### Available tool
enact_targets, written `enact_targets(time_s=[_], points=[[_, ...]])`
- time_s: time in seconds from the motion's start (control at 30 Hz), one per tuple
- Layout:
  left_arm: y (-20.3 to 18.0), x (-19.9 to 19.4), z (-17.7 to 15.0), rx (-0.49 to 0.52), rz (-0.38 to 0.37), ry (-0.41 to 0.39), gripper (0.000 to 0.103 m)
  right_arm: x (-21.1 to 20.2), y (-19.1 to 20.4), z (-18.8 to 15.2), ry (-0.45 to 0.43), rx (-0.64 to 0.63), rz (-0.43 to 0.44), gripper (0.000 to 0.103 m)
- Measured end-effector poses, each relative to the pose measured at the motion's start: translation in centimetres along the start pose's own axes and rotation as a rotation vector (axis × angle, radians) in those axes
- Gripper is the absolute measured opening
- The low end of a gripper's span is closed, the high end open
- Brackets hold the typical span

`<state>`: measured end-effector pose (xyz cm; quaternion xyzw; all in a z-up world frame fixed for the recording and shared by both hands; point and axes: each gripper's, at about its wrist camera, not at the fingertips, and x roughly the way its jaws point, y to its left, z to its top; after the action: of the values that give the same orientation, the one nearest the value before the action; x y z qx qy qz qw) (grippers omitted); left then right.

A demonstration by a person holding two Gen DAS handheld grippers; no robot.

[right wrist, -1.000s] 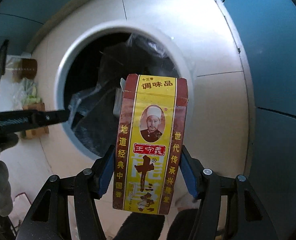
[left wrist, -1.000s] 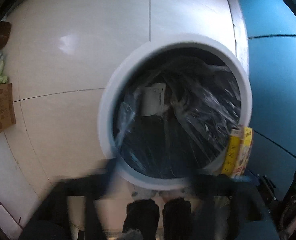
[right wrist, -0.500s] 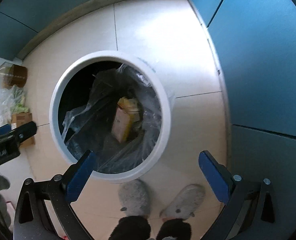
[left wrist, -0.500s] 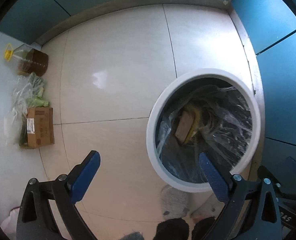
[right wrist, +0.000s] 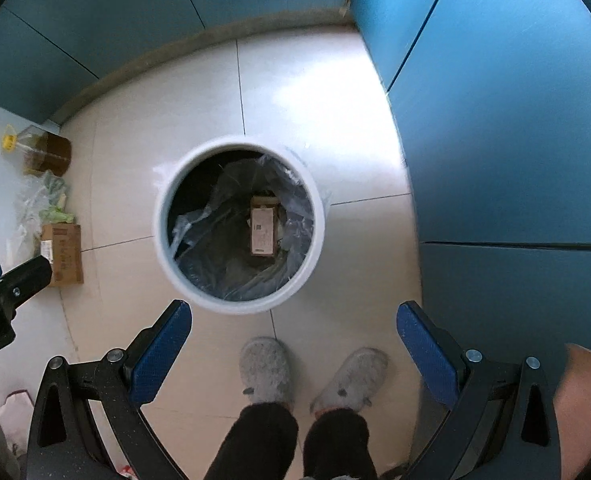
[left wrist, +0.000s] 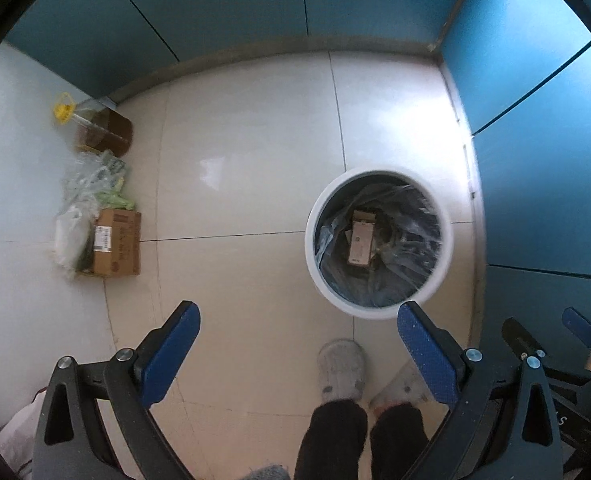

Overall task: Collect trash
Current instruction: 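Lift both open tools away from the bin back toward the counter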

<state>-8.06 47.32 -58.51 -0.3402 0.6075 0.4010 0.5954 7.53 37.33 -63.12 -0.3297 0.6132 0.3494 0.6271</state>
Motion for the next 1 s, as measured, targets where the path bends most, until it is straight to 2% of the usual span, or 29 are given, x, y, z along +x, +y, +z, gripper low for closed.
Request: enact_targets(time_s=[0.3,0.43,0.57,0.67,0.73,0.8,0.87,1.0], points=[[0.0,-14.7,-2.3,0.003,-0.041,-0.096,0.101,-17.1,-1.4,-2.1,-0.126,0.011,0.0,0.103],[0.1,-19.5,-3.7,0.005,-0.063,-0.144,0.101,-23.9,-1.6,-3.5,-0.171,0.012,0.007,0.103],[0.7,-23.4,-5.0,0.005,-0.084,-0.174,0.101,-28.9,-1.6,-5.1,-0.2,0.002,0.012,0.103],[0.8,-25.9,-5.9,0.018,-0.072,-0.187,0.101,-32.5,-1.9,-6.7,-0.221,0.014,0.049,0.103],[0.5,-27.6,-6.5,0.047,-0.054,-0.207,0.101,-34.0,-2.2,-7.4,-0.234,0.042,0.092,0.103],[-0.5,-29.6,-6.8,0.084,-0.027,-0.249,0.101,-35.9,-3.3,-8.2,-0.256,0.103,0.173,0.103],[-2.3,-31.6,-6.7,0.124,-0.028,-0.293,0.101,-37.5,-5.4,-8.8,-0.283,0.185,0.211,0.103],[-7.5,-34.8,-6.2,0.228,-0.043,-0.361,0.101,-40.0,-11.7,-10.1,-0.338,0.351,0.208,0.103]])
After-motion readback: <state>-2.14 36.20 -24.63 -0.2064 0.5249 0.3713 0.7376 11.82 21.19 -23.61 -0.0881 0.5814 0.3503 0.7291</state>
